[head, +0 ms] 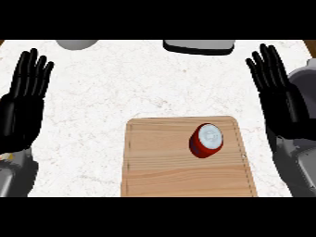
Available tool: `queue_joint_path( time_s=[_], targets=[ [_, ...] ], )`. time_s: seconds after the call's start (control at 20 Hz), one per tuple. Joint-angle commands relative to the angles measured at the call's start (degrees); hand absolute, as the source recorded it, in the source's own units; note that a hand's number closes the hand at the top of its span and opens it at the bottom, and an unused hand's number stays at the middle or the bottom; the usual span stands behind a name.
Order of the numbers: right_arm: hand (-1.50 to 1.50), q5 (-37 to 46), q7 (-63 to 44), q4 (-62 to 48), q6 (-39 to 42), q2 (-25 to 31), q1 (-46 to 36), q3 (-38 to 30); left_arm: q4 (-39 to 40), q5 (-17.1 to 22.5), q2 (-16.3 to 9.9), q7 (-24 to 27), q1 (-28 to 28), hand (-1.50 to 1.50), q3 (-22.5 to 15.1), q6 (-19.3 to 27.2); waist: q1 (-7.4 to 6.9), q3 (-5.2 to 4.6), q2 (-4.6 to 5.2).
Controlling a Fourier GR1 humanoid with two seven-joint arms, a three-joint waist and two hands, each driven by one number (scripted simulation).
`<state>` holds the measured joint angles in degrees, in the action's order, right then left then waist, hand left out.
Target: Pick the can from the cutting board and place it in the pot
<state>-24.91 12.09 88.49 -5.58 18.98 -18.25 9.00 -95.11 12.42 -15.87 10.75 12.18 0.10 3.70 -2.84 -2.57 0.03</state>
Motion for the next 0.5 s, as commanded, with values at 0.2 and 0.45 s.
queue_joint_path(
  time_s=[0.2, 0.45],
  targets=[
    [1.50, -11.8, -4.5, -2.6, 28.7, 8.3, -13.8, 2.2, 3.3, -0.1, 0.2, -5.1, 0.3, 0.00, 1.1, 2.6, -1.73, 2.77, 1.34],
    [-1.50, 8.9, 11.6, -15.7, 32.9, 19.0, -15.5, 1.9, 6.2, -0.9, 1.4, -9.3, 2.7, 0.00, -0.2, 4.3, -0.47, 2.85, 2.00]
  ],
)
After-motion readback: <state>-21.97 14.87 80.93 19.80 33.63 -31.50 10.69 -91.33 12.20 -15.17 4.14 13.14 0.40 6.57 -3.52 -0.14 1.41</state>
